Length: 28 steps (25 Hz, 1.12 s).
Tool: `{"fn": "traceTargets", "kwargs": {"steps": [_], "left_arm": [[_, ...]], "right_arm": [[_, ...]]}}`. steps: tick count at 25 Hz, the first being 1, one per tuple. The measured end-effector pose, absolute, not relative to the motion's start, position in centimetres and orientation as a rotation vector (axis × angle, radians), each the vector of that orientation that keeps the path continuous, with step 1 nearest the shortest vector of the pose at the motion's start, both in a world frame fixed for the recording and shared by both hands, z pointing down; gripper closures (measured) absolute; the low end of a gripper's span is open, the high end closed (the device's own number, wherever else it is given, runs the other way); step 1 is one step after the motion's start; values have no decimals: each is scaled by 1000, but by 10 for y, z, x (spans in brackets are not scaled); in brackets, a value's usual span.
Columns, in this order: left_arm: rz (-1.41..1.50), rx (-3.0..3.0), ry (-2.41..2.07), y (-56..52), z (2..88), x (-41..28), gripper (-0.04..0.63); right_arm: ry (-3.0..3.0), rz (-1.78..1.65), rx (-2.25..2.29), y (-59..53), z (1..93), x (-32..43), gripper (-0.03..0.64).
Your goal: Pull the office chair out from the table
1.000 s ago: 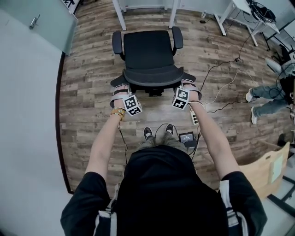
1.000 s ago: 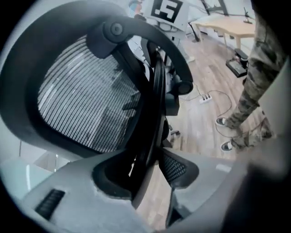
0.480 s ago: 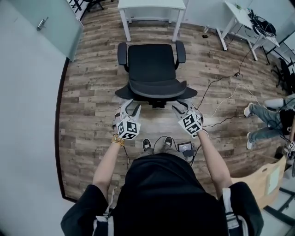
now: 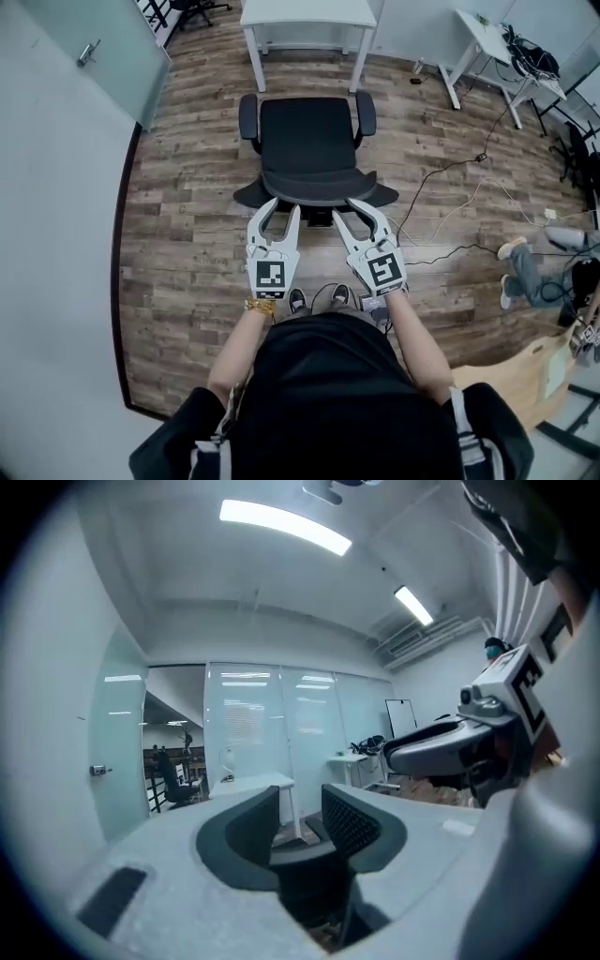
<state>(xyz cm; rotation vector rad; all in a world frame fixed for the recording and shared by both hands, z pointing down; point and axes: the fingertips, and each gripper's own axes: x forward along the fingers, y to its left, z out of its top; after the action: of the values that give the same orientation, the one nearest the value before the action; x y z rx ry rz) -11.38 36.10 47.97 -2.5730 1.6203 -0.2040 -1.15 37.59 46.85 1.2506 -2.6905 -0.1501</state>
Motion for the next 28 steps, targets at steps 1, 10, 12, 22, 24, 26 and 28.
{"fn": "traceTargets", "kwargs": {"steps": [1, 10, 12, 22, 24, 26, 28], "left_arm": [[-171, -2571, 1617, 360, 469, -111, 442], [91, -2576, 1640, 368, 399, -101, 483], [97, -2560, 1645, 372, 393, -103, 501], [120, -2551, 1664, 381, 384, -105, 554], [118, -2549, 1662, 383, 383, -106, 558], [104, -2544, 1662, 385, 385, -108, 563], [82, -2541, 1668, 386, 387, -109, 568]], "right_arm": [[-2700, -168, 1267, 374, 459, -15, 518], [-2760, -249, 1406, 374, 392, -28, 548], [-2791, -243, 1428, 378, 385, -29, 556], [-2786, -225, 1443, 384, 378, -41, 594], [-2779, -211, 1451, 384, 379, -42, 597], [-2794, -210, 1437, 385, 380, -45, 600], [-2806, -213, 1419, 387, 381, -48, 601]]}}
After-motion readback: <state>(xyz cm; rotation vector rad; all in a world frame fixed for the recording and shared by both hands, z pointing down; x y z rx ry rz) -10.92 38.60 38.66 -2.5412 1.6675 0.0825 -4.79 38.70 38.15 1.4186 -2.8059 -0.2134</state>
